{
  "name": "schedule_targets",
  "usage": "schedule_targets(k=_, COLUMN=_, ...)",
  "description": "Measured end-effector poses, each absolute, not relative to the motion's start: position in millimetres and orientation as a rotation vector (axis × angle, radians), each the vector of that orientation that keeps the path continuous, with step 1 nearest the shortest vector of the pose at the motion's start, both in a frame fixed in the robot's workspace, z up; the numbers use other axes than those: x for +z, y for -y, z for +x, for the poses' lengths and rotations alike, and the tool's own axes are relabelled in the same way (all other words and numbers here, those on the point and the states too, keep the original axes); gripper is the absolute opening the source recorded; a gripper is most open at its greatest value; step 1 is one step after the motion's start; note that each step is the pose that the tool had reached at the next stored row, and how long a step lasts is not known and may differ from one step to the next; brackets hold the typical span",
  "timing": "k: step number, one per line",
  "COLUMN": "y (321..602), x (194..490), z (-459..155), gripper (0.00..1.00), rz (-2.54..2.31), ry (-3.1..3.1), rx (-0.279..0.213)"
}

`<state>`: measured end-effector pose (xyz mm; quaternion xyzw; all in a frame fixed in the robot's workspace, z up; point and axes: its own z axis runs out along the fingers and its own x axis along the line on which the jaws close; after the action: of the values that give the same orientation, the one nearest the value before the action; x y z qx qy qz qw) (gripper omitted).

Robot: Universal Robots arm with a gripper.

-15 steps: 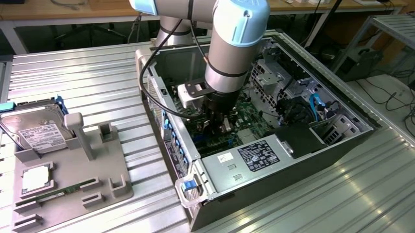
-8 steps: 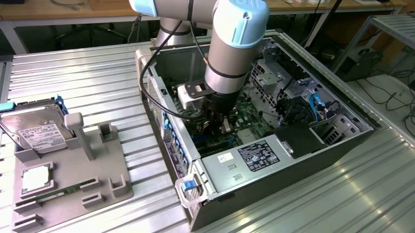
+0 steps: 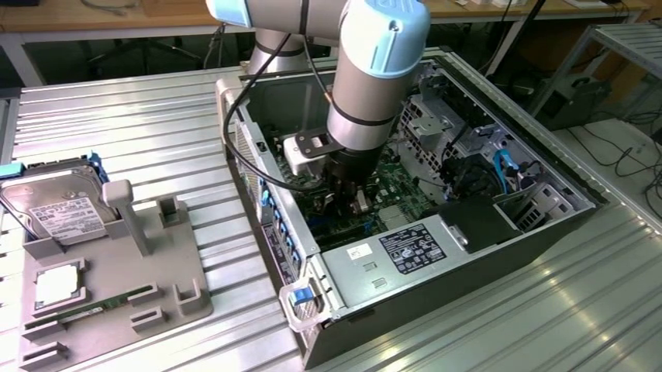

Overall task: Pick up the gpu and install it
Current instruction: 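Insert the gpu into the slot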

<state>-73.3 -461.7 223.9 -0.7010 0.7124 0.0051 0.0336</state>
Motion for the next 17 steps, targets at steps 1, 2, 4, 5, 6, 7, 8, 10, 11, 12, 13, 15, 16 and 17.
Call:
schedule_targets(k=1, y=461.6, x=224.6, z=-73.3, gripper=0.28, rz=-2.156, ry=-2.191, rx=0.016)
schedule_targets(k=2, y=461.6, x=225.2, z=-73.3, gripper=0.28, rz=-2.155, ry=-2.191, rx=0.016)
schedule_targets(k=4, y=461.6, x=226.4, z=-73.3, gripper=0.28, rz=-2.156, ry=-2.191, rx=0.016)
schedule_targets(k=5, y=461.7, x=227.7, z=-73.3, gripper=0.28, rz=-2.156, ry=-2.191, rx=0.016)
schedule_targets(k=6, y=461.6, x=228.4, z=-73.3, gripper=0.28, rz=-2.156, ry=-2.191, rx=0.016)
schedule_targets(k=7, y=461.6, x=229.4, z=-73.3, gripper=0.28, rz=-2.156, ry=-2.191, rx=0.016)
schedule_targets(k=8, y=461.6, x=229.4, z=-73.3, gripper=0.28, rz=-2.156, ry=-2.191, rx=0.016)
schedule_targets(k=10, y=461.6, x=229.4, z=-73.3, gripper=0.28, rz=-2.156, ry=-2.191, rx=0.016)
schedule_targets(k=11, y=461.6, x=229.5, z=-73.3, gripper=0.28, rz=-2.156, ry=-2.191, rx=0.015)
schedule_targets(k=12, y=461.7, x=229.4, z=-73.4, gripper=0.28, rz=-2.156, ry=-2.191, rx=0.015)
schedule_targets(k=13, y=461.8, x=229.2, z=-73.4, gripper=0.28, rz=-2.157, ry=-2.191, rx=0.015)
schedule_targets(k=15, y=462.2, x=228.8, z=-73.5, gripper=0.28, rz=-2.157, ry=-2.191, rx=0.015)
schedule_targets(k=16, y=462.4, x=228.7, z=-73.5, gripper=0.28, rz=-2.157, ry=-2.191, rx=0.016)
schedule_targets(k=17, y=462.5, x=228.5, z=-73.4, gripper=0.28, rz=-2.157, ry=-2.191, rx=0.015)
